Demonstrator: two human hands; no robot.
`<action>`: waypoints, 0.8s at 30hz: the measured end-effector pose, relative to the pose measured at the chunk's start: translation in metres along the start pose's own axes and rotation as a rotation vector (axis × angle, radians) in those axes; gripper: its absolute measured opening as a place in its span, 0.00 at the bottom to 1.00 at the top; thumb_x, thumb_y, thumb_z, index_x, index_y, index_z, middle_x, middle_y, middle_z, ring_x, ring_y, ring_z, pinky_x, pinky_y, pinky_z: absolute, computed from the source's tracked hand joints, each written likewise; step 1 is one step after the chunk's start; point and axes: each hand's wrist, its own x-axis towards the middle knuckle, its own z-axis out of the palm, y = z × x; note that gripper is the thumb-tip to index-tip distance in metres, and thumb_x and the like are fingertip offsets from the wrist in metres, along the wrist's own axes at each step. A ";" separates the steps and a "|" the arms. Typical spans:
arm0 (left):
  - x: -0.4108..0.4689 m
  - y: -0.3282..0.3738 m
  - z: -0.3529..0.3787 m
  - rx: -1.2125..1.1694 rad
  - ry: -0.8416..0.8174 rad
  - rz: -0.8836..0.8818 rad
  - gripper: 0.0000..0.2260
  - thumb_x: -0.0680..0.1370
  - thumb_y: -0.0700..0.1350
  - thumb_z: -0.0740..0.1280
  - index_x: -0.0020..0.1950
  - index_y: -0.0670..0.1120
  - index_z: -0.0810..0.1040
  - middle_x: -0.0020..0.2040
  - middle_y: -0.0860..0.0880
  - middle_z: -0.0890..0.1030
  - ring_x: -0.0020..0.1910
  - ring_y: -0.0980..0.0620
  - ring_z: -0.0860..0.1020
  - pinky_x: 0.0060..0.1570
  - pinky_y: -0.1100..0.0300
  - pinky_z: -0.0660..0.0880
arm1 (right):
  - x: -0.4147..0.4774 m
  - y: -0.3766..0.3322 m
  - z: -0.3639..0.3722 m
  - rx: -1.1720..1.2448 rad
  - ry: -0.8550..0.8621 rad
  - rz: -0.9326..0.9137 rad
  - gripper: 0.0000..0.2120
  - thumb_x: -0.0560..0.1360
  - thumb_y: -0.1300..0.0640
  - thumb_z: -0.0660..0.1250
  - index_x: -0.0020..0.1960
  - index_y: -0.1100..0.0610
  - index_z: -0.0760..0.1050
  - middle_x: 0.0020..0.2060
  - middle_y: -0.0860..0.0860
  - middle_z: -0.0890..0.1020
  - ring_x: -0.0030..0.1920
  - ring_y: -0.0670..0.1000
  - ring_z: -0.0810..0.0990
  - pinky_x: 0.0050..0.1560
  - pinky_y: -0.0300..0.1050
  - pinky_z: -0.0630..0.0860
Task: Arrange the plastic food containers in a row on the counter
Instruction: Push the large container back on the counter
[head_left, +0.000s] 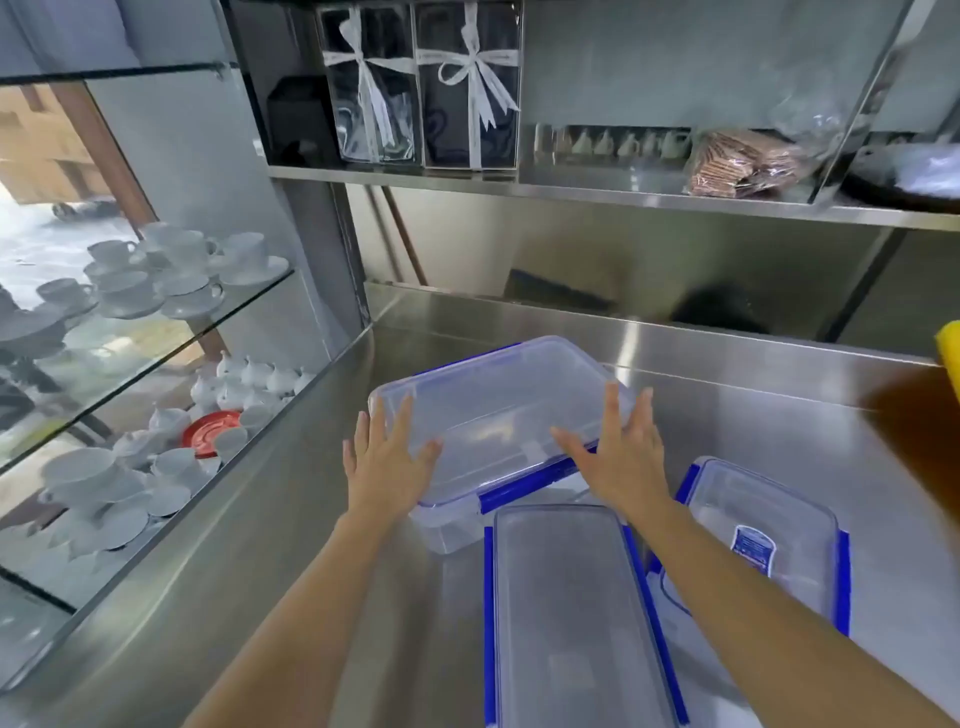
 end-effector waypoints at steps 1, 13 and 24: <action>0.001 0.000 0.001 -0.103 -0.031 -0.046 0.31 0.78 0.58 0.58 0.77 0.55 0.48 0.80 0.46 0.47 0.78 0.43 0.48 0.75 0.45 0.48 | 0.003 0.000 0.005 0.096 -0.047 0.078 0.48 0.64 0.25 0.50 0.75 0.47 0.37 0.76 0.59 0.43 0.75 0.62 0.54 0.71 0.61 0.60; -0.028 0.027 0.023 -0.657 0.085 -0.278 0.30 0.81 0.45 0.57 0.78 0.48 0.44 0.80 0.48 0.41 0.78 0.50 0.45 0.76 0.53 0.48 | 0.033 -0.005 0.016 0.471 -0.069 0.233 0.47 0.72 0.49 0.69 0.76 0.57 0.39 0.75 0.53 0.35 0.72 0.59 0.60 0.69 0.52 0.65; -0.038 0.060 -0.009 -0.556 0.184 -0.281 0.28 0.74 0.46 0.68 0.72 0.46 0.62 0.74 0.44 0.61 0.74 0.45 0.57 0.72 0.50 0.51 | 0.040 -0.020 0.025 0.754 -0.156 0.521 0.43 0.69 0.45 0.69 0.74 0.58 0.49 0.71 0.57 0.63 0.66 0.60 0.69 0.66 0.56 0.68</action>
